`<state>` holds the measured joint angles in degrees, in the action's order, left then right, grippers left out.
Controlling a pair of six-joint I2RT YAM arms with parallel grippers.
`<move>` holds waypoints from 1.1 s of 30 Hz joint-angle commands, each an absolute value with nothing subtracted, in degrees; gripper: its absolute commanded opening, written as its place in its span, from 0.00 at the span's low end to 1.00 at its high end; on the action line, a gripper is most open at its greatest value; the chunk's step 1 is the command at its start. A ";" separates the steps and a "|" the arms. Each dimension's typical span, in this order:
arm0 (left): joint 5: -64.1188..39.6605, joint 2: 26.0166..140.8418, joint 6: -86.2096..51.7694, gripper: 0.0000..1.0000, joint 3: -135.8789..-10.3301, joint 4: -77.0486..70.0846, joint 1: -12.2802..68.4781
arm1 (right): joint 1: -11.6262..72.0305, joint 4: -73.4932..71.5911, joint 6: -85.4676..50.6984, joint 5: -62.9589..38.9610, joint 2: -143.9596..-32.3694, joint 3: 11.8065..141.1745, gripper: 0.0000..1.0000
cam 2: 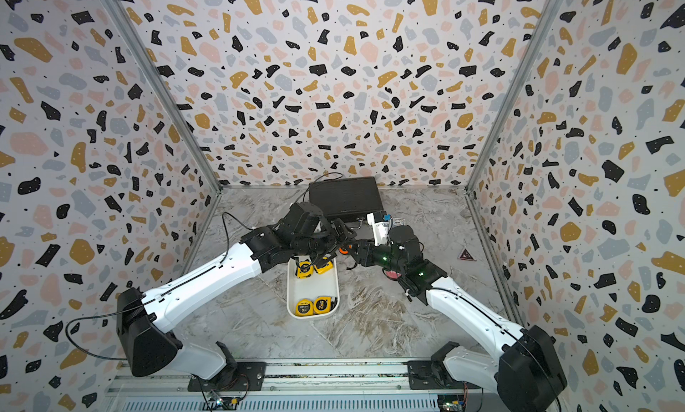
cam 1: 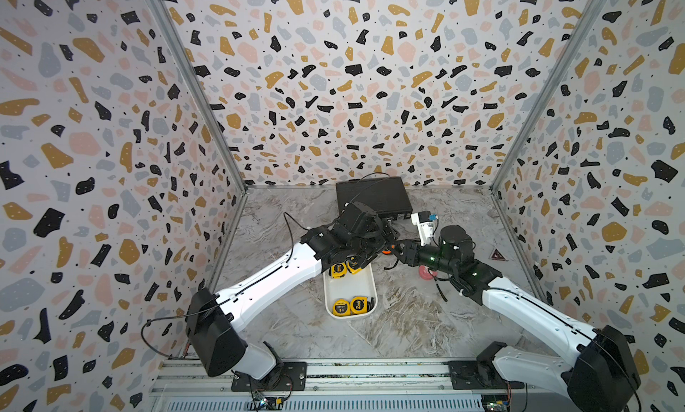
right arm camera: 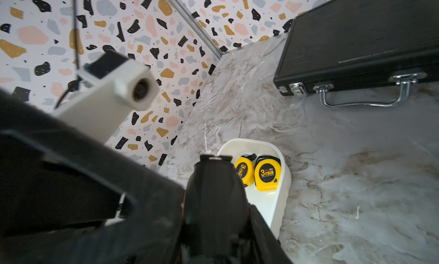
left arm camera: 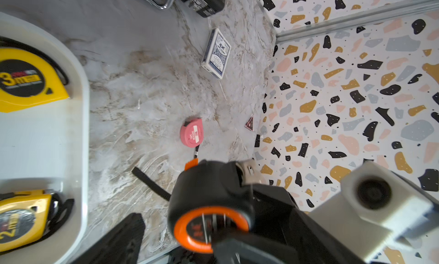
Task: Take the tape measure out of the storage box
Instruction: Place the tape measure at the center of the board.
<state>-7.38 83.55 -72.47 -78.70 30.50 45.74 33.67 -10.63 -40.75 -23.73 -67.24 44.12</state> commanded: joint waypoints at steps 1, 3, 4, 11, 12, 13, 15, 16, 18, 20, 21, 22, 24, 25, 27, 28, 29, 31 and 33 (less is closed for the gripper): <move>-1.47 79.49 -65.50 1.00 -77.81 37.91 44.87 | 31.79 -11.01 -43.86 -24.33 -69.27 43.85 0.24; 0.31 78.04 -63.57 1.00 -76.44 40.64 44.63 | 30.19 -11.16 -46.14 -24.91 -71.36 42.96 0.23; 1.12 77.13 -62.91 1.00 -75.44 41.40 44.43 | 29.21 -11.45 -47.24 -25.38 -72.43 42.39 0.23; 1.18 72.91 -62.14 1.00 -67.71 42.08 42.86 | 24.74 -10.24 -51.65 -29.92 -81.69 41.62 0.23; 1.18 72.70 -62.14 1.00 -67.01 42.10 42.84 | 24.52 -9.96 -51.91 -30.18 -82.54 41.51 0.23; 1.28 72.45 -62.09 1.00 -66.36 41.95 42.80 | 24.35 -9.56 -52.29 -30.23 -83.53 41.33 0.23; 1.49 72.15 -61.98 1.00 -65.38 41.87 42.69 | 24.17 -8.68 -52.71 -30.19 -84.99 41.25 0.24; 1.60 72.03 -61.76 1.00 -65.03 41.91 42.71 | 24.08 -8.56 -53.26 -30.11 -85.60 40.83 0.24; 1.80 72.01 -61.46 1.00 -64.44 41.97 42.63 | 23.99 -7.96 -53.78 -30.07 -86.76 40.60 0.25; 1.92 72.08 -61.09 1.00 -63.84 42.01 42.63 | 23.99 -7.30 -53.87 -29.75 -87.74 40.25 0.25; 1.89 72.14 -61.01 1.00 -63.53 42.01 42.54 | 23.91 -7.38 -54.04 -29.64 -88.09 40.05 0.25; 1.90 72.07 -60.91 1.00 -63.23 41.92 42.54 | 23.91 -7.38 -54.05 -29.47 -88.39 39.89 0.25; 2.00 72.12 -60.83 1.00 -62.65 41.91 42.50 | 23.82 -7.21 -54.05 -29.42 -89.05 39.66 0.26; 2.02 72.11 -60.82 1.00 -62.42 41.84 42.54 | 23.82 -7.11 -54.05 -29.36 -89.41 39.62 0.27; 2.04 72.22 -60.82 1.00 -62.05 41.69 42.54 | 23.73 -6.87 -54.06 -29.53 -90.20 39.59 0.29; 2.02 72.28 -60.82 1.00 -61.98 41.58 42.47 | 23.64 -6.83 -54.05 -29.62 -90.50 39.59 0.30; 2.10 72.35 -60.78 1.00 -61.88 41.65 42.51 | 23.64 -6.48 -53.92 -29.62 -90.70 39.62 0.31; 2.11 72.62 -60.82 1.00 -61.79 41.64 42.53 | 23.56 -5.76 -53.49 -29.70 -91.03 39.73 0.33; 2.11 72.90 -60.73 1.00 -61.79 41.59 42.49 | 23.48 -4.49 -52.81 -29.55 -90.80 39.95 0.41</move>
